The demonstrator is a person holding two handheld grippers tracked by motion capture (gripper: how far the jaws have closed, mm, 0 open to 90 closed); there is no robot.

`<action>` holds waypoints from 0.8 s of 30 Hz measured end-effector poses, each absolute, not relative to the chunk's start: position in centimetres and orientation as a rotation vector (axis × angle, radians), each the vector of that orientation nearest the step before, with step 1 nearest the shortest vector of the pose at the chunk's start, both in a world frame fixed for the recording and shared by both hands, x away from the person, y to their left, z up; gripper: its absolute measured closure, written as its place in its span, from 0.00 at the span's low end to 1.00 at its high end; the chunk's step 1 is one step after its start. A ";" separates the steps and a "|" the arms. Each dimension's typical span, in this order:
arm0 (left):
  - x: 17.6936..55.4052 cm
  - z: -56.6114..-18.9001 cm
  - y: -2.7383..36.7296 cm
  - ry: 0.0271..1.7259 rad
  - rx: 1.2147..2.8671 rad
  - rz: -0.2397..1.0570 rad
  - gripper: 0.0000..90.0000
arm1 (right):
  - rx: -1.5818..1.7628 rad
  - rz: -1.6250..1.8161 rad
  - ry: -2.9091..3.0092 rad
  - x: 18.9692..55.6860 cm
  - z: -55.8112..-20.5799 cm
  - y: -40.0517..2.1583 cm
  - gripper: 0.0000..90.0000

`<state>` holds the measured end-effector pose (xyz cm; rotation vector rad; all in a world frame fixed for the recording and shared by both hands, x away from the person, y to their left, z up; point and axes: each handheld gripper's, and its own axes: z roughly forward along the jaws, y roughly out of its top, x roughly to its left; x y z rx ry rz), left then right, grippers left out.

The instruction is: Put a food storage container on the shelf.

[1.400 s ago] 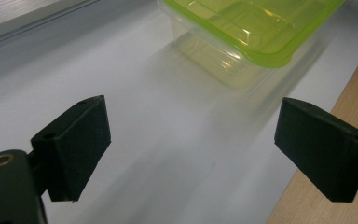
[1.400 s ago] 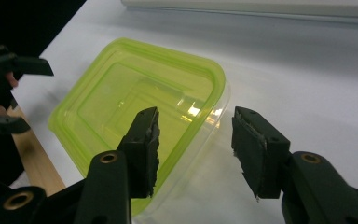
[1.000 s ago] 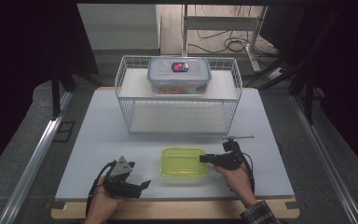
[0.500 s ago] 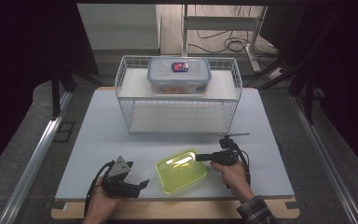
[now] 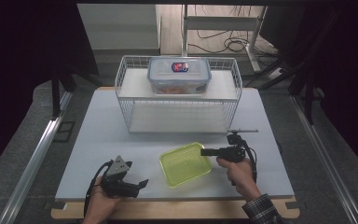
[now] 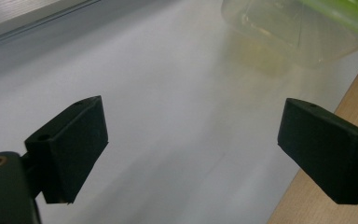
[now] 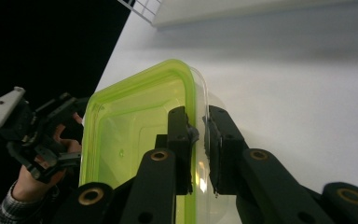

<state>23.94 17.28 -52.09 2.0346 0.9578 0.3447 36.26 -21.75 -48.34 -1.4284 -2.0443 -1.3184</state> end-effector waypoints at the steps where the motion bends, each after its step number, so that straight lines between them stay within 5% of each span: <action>1: 23.9 -52.1 17.3 0.962 2.033 0.346 0.09 | -1.420 -1.336 -2.050 36.3 -47.7 -21.9 0.89; 24: 23.9 -52.2 17.3 0.957 2.047 0.348 0.08 | -1.408 -1.494 -2.003 37.5 -40.6 -23.1 0.89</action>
